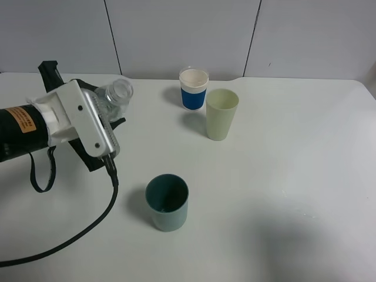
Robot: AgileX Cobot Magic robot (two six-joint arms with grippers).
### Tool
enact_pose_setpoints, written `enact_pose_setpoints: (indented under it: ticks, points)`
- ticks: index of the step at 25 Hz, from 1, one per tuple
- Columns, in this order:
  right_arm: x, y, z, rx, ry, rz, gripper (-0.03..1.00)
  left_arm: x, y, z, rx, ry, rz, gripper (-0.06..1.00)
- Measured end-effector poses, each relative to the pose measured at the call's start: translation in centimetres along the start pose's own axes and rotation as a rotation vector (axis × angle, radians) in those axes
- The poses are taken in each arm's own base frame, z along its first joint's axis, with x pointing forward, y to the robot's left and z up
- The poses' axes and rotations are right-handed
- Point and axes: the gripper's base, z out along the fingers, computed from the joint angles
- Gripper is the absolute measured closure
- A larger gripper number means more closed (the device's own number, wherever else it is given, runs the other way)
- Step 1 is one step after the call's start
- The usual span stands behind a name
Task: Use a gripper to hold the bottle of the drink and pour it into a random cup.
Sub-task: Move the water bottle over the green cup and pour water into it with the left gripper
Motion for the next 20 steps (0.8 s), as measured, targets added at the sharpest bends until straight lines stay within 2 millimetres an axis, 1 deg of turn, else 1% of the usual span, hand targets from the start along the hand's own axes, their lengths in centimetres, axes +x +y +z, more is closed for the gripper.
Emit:
enact_pose_setpoints:
  ticks: [6, 8, 11, 14, 20]
  points:
    - [0.0, 0.0, 0.0, 0.0, 0.0, 0.0, 0.33, -0.4, -1.3, -0.4, 0.041, -0.026, 0.183, 0.45]
    - [0.0, 0.0, 0.0, 0.0, 0.0, 0.0, 0.33, -0.7, -1.6, -0.4, 0.048, -0.036, 0.198, 0.45]
    - [0.0, 0.0, 0.0, 0.0, 0.0, 0.0, 0.33, -1.1, -1.9, -0.5, 0.049, -0.032, 0.174, 0.45]
    - [0.0, 0.0, 0.0, 0.0, 0.0, 0.0, 0.33, -1.0, -2.3, -0.3, 0.044, 0.003, 0.167, 0.45]
    - [0.0, 0.0, 0.0, 0.0, 0.0, 0.0, 0.33, -0.7, -3.3, -0.1, 0.063, 0.087, 0.291, 0.45]
